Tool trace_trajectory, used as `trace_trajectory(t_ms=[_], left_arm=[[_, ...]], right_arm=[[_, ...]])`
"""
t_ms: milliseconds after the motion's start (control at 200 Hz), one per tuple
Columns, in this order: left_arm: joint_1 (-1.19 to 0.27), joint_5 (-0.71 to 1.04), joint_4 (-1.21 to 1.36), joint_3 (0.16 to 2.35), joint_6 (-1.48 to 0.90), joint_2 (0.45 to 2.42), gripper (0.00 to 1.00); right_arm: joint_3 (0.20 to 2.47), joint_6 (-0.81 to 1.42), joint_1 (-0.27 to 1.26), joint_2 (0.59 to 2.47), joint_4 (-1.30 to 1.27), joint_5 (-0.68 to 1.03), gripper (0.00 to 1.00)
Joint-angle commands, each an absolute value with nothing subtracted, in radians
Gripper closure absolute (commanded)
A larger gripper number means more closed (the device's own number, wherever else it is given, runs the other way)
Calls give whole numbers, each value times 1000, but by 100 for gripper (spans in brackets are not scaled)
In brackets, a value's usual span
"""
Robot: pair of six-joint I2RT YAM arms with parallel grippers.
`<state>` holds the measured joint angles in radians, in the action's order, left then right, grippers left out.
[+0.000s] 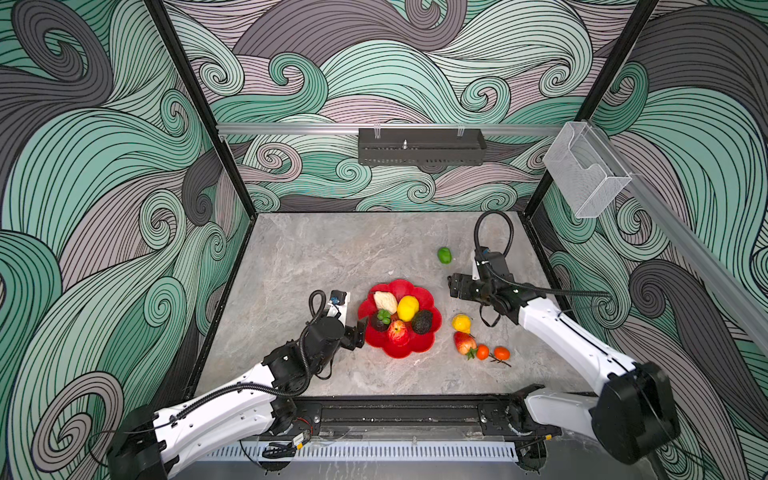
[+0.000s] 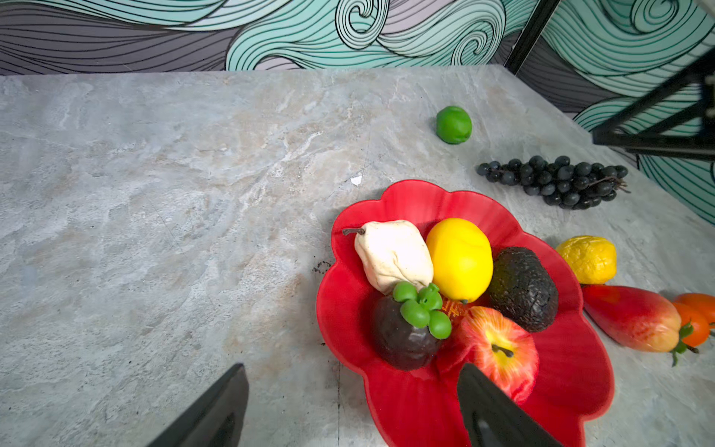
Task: Place and organize the fake fruits in the fruit bowl
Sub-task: 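Move the right gripper to the green lime and grasp it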
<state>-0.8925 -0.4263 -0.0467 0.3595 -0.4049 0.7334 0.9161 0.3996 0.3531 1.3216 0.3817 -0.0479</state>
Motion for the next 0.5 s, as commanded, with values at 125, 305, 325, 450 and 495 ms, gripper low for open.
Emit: trace_trajectory(t_ms=[125, 305, 325, 450, 495], left_arm=[[-874, -425, 32, 333, -421, 680, 13], [-871, -437, 18, 336, -429, 671, 13], [-871, -439, 16, 336, -430, 670, 13], [-869, -441, 13, 335, -434, 665, 13], [-867, -442, 13, 335, -433, 666, 12]], right_arm=[[1231, 376, 293, 1665, 420, -16, 21], [1494, 354, 250, 1916, 514, -34, 24], [1512, 352, 248, 1937, 521, -37, 24], [1658, 340, 233, 2064, 568, -40, 25], [1711, 333, 229, 2105, 594, -39, 25]])
